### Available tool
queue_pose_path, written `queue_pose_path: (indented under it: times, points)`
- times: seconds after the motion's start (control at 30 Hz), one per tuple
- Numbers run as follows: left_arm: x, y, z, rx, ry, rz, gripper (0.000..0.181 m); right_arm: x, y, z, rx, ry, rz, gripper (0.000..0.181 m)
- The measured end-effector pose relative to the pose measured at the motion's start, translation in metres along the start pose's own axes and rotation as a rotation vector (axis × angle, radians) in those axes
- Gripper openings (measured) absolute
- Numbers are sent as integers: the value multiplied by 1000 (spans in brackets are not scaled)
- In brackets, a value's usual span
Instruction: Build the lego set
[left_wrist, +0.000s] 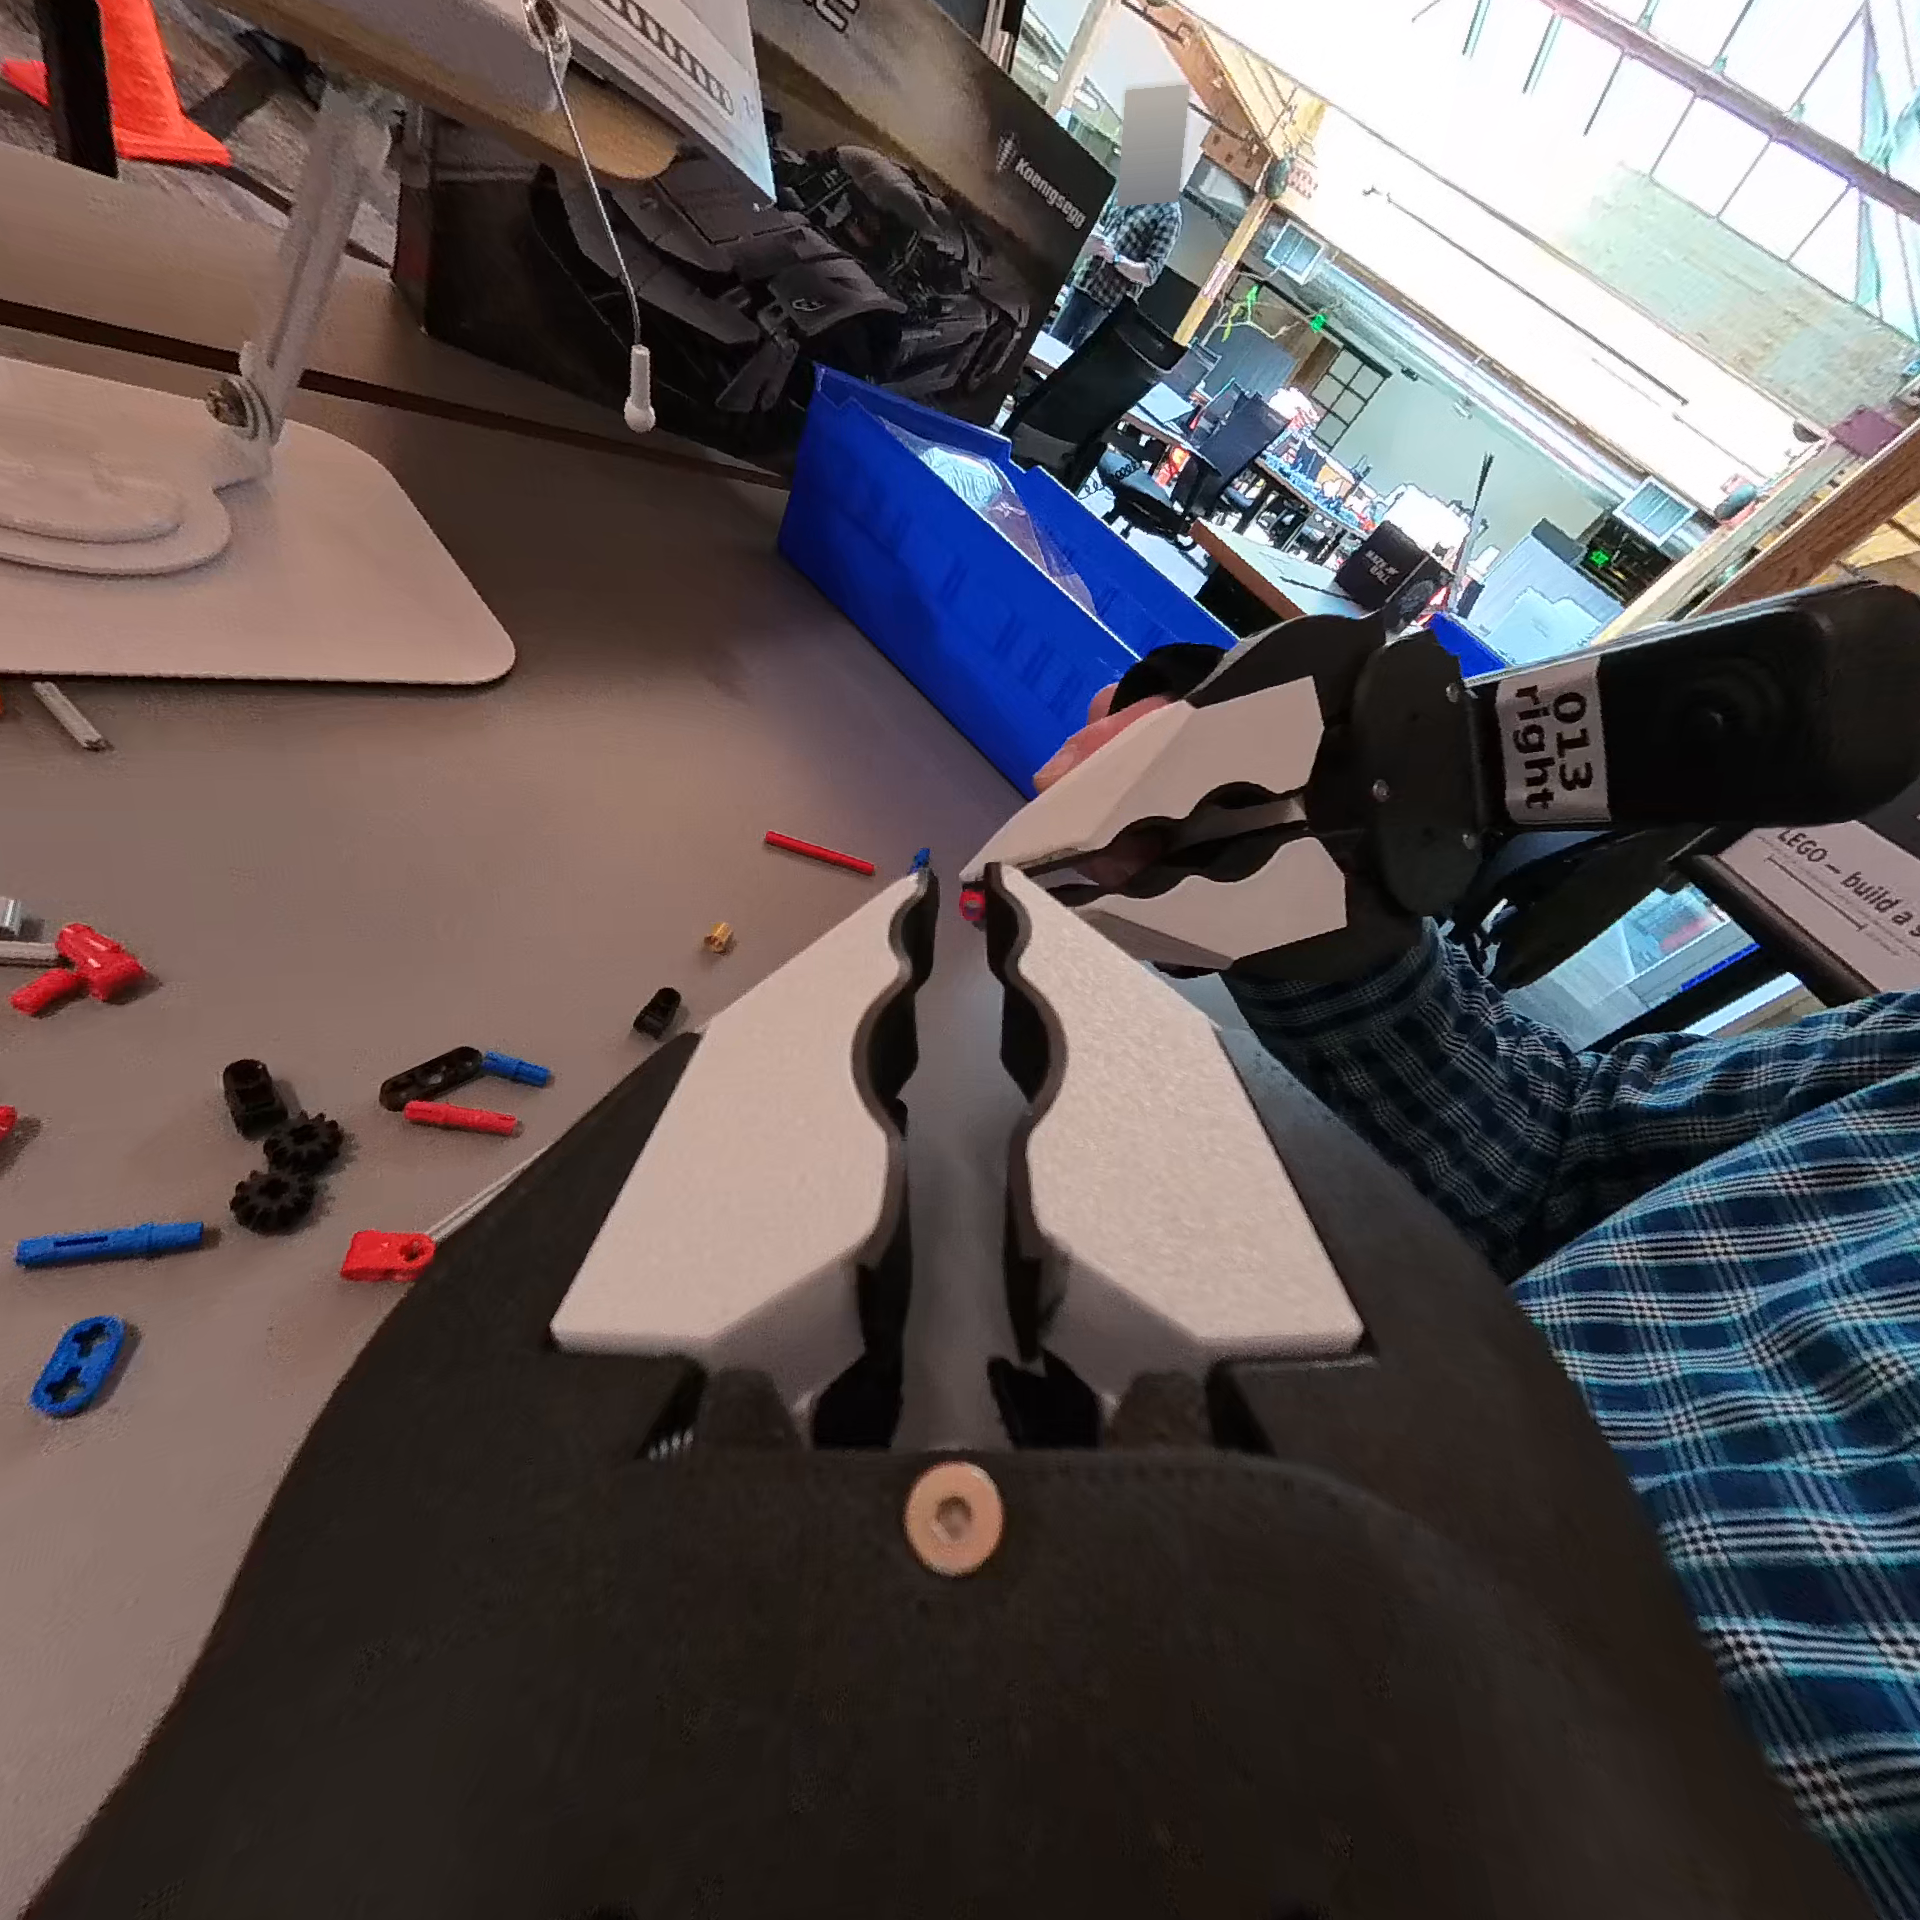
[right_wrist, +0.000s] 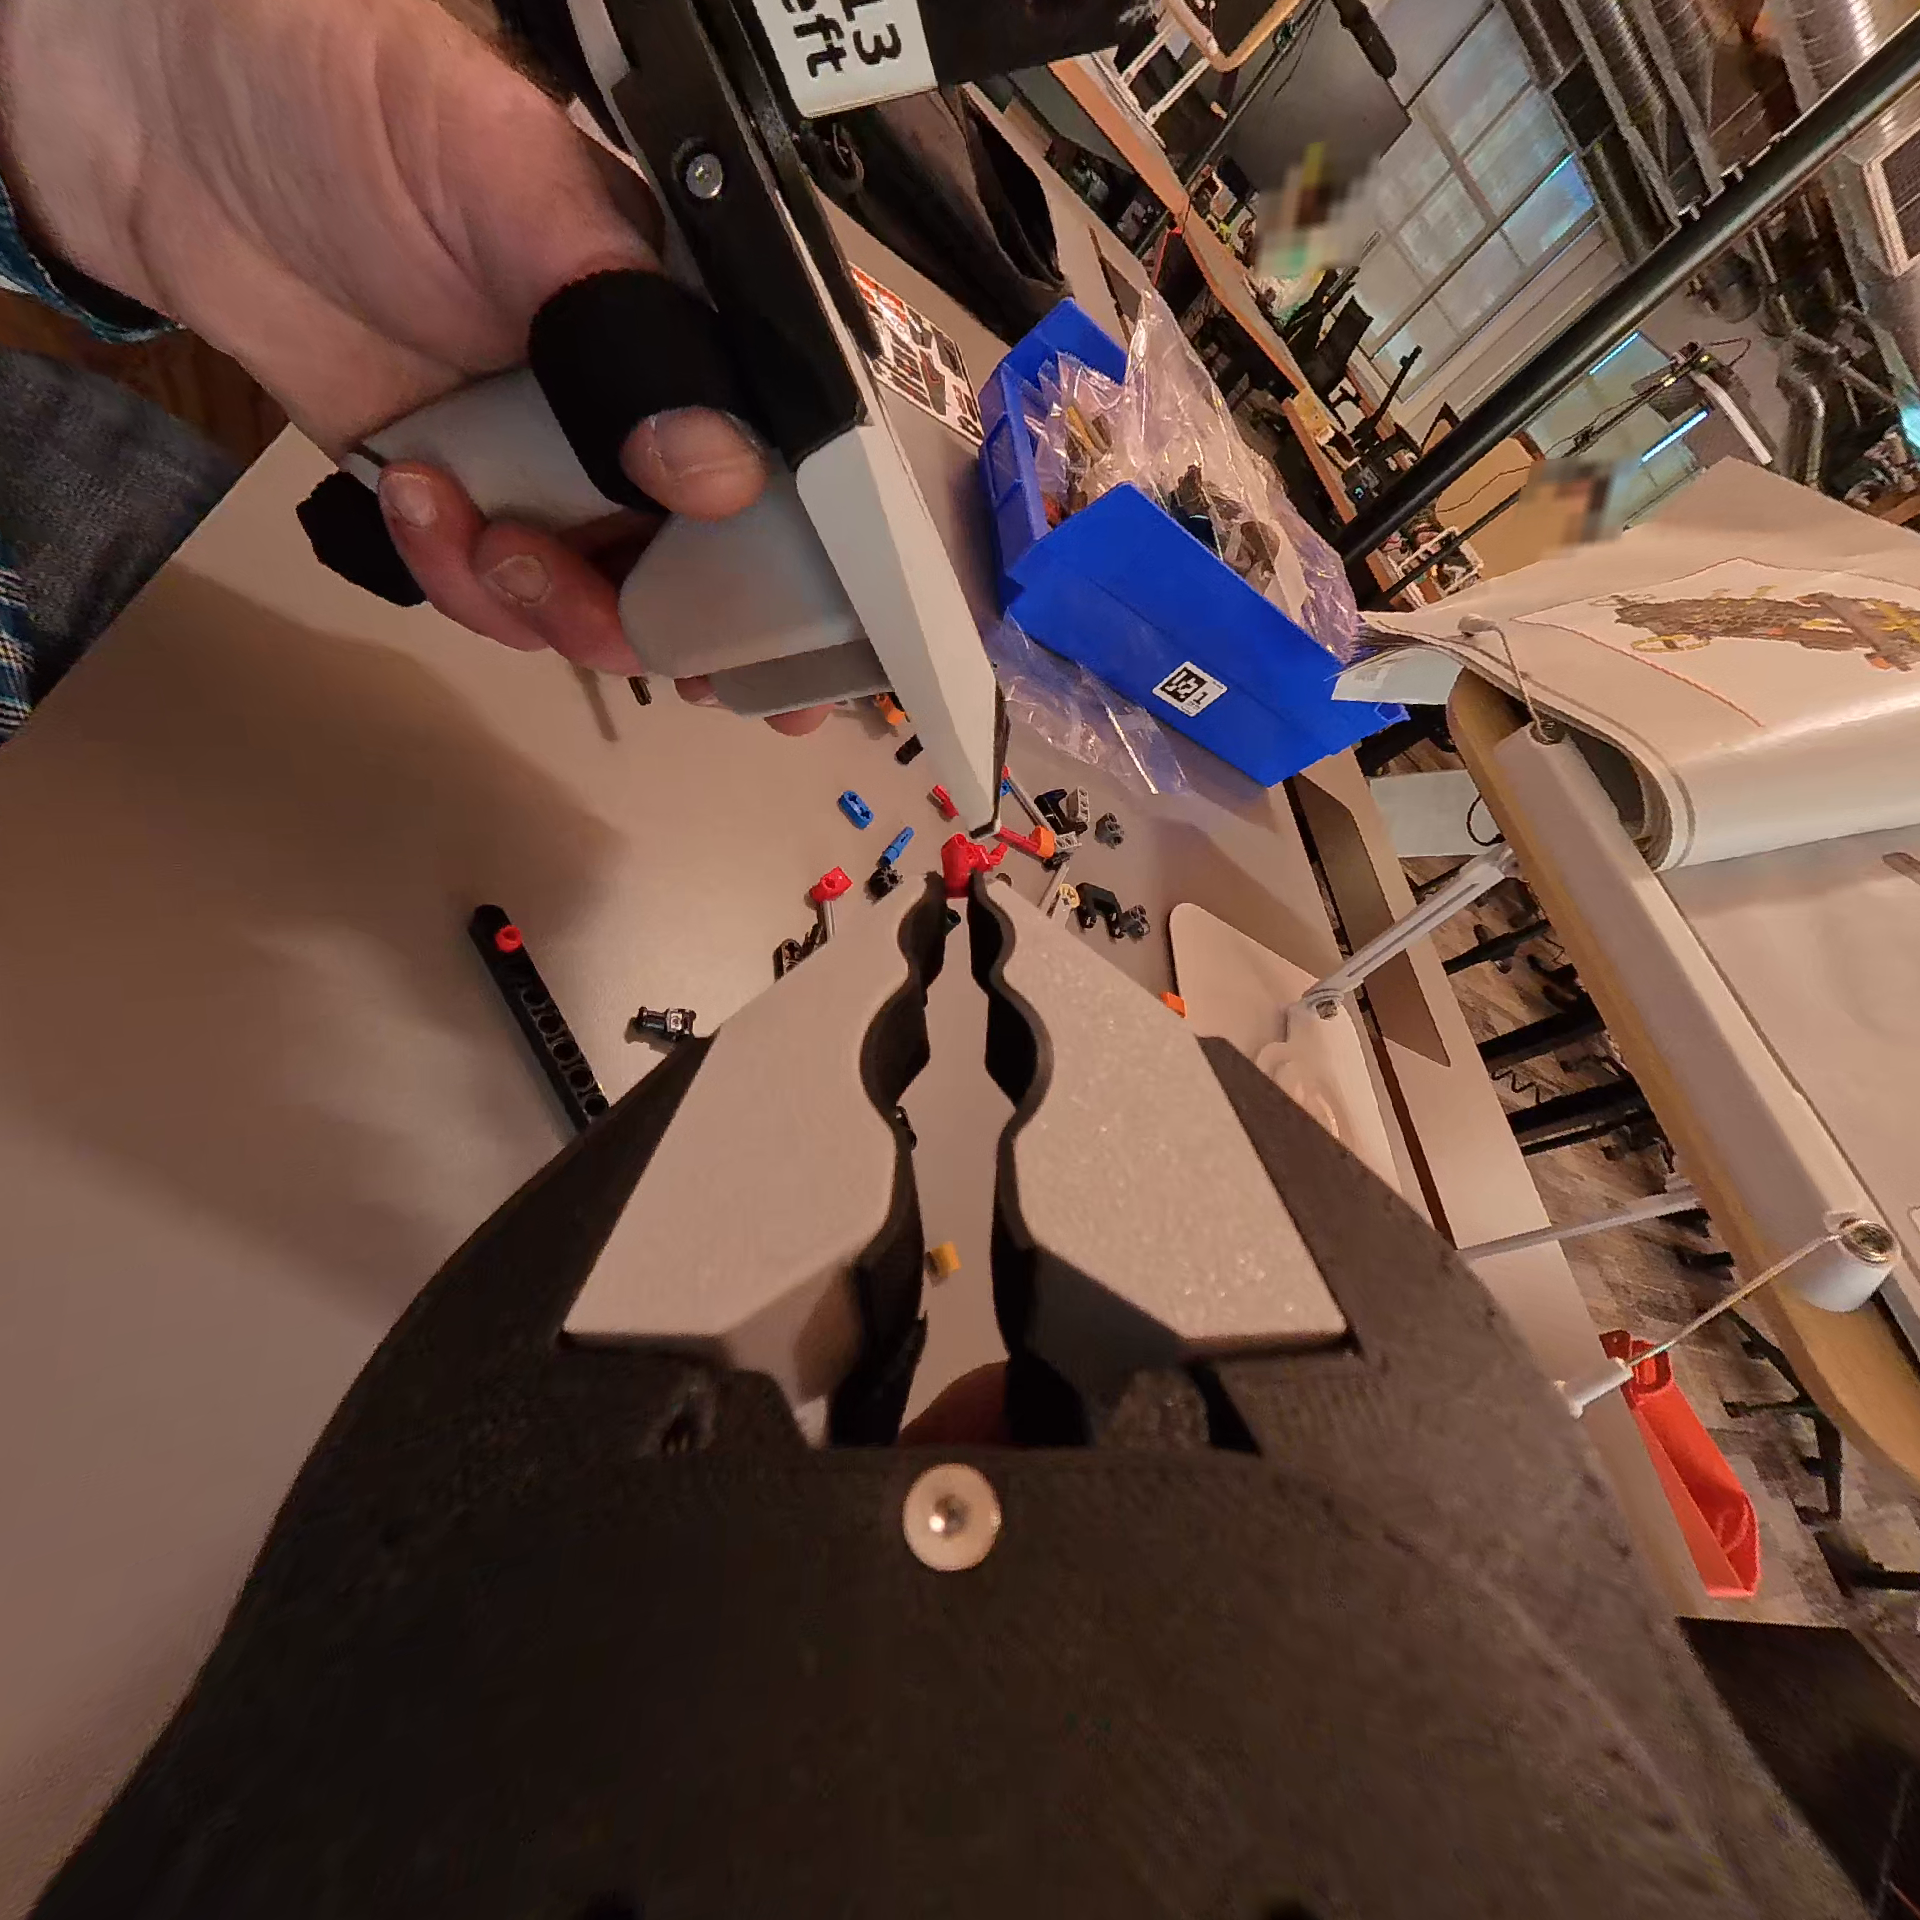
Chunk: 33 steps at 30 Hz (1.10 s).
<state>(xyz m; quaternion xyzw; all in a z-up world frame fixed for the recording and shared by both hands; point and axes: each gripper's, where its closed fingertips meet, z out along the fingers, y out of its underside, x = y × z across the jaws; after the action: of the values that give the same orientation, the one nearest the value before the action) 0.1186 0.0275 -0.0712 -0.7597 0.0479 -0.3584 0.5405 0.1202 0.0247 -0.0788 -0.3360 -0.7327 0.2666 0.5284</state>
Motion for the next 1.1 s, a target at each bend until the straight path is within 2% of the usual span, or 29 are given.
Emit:
queue_pose_path:
  times: [0.37, 0.57, 0.67, 0.83, 1.1]
  points:
    - [5, 8, 5, -54, 34, 14, 3, -1, -3, 0, 6, 3, -10, 2]
    - [7, 5, 4, -28, 69, -11, 2, 2, -7, -1, 37, 9, 19, 2]
    - [13, -1, 1, 21, 146, -72, 2, 5, -16, -6, 92, 7, 65, 3]
    - [32, -12, -6, 95, 351, -217, 1, 4, -24, -11, 151, -25, 102, 4]
    - [44, -12, -9, 106, 468, -274, 1, 3, -43, -22, 265, -66, 153, 6]
